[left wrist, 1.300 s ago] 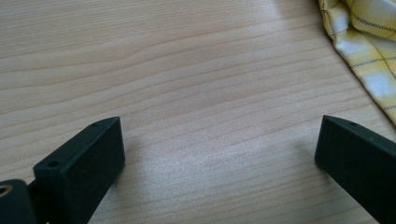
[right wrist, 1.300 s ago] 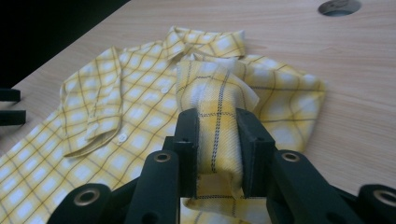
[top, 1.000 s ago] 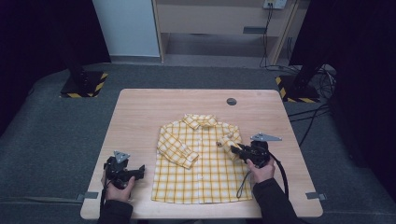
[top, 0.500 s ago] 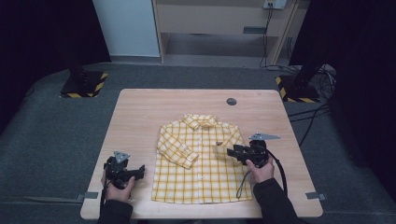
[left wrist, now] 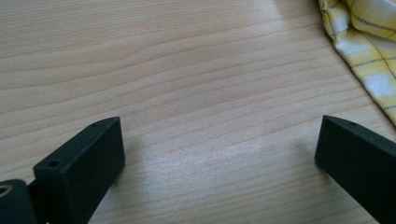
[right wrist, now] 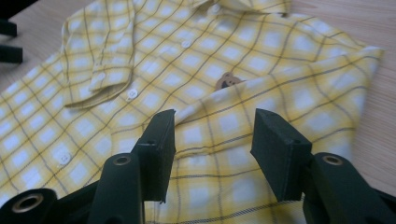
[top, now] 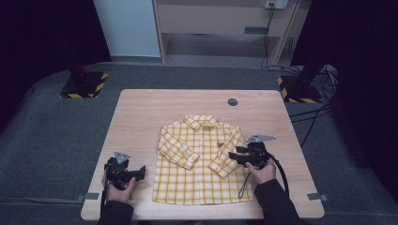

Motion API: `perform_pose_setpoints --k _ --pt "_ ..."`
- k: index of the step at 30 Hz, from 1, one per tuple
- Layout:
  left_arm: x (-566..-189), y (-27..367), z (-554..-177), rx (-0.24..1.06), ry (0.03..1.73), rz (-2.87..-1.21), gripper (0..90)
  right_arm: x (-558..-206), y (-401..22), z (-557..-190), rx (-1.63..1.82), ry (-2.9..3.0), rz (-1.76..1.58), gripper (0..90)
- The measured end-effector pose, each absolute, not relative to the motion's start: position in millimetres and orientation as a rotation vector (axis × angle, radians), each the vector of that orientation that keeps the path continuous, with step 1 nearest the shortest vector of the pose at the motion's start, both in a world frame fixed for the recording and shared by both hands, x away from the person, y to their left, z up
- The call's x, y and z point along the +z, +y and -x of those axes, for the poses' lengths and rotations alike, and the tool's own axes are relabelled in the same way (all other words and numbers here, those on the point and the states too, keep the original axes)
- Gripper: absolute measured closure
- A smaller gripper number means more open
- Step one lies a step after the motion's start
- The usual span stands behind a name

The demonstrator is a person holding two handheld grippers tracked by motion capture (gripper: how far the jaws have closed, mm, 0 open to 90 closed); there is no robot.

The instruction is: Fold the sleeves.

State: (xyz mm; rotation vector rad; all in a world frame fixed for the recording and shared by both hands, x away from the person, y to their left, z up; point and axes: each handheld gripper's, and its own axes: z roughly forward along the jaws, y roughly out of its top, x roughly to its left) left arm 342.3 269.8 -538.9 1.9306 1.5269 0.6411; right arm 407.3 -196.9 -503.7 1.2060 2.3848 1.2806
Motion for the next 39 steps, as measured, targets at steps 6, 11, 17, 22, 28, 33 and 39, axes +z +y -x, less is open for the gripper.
perform_pose_setpoints --k 6,11,17,22,28,33,39 --pt "-539 270 -342 0.641 1.527 -1.93 0.5 -508 -179 -402 1.267 2.42 -1.136 49.1" --pt "-539 270 -342 0.641 1.527 -1.93 0.5 -513 -167 -397 1.224 2.476 -1.05 49.8" --pt "-539 270 -342 0.641 1.527 -1.931 0.5 -521 -154 -393 1.156 2.532 -0.968 49.5" --pt "-539 270 -342 0.641 1.527 -1.931 0.5 -528 -149 -392 1.115 2.541 -0.951 50.4" --pt "-539 270 -342 0.642 1.527 -1.93 0.5 -532 -146 -389 1.12 2.523 -0.935 55.9" --pt "-539 270 -342 0.642 1.527 -1.931 0.5 -533 -147 -387 1.152 2.521 -0.957 63.5" --pt "-539 270 -342 0.642 1.527 -1.931 0.5 -534 -147 -385 1.177 2.506 -0.967 68.2"
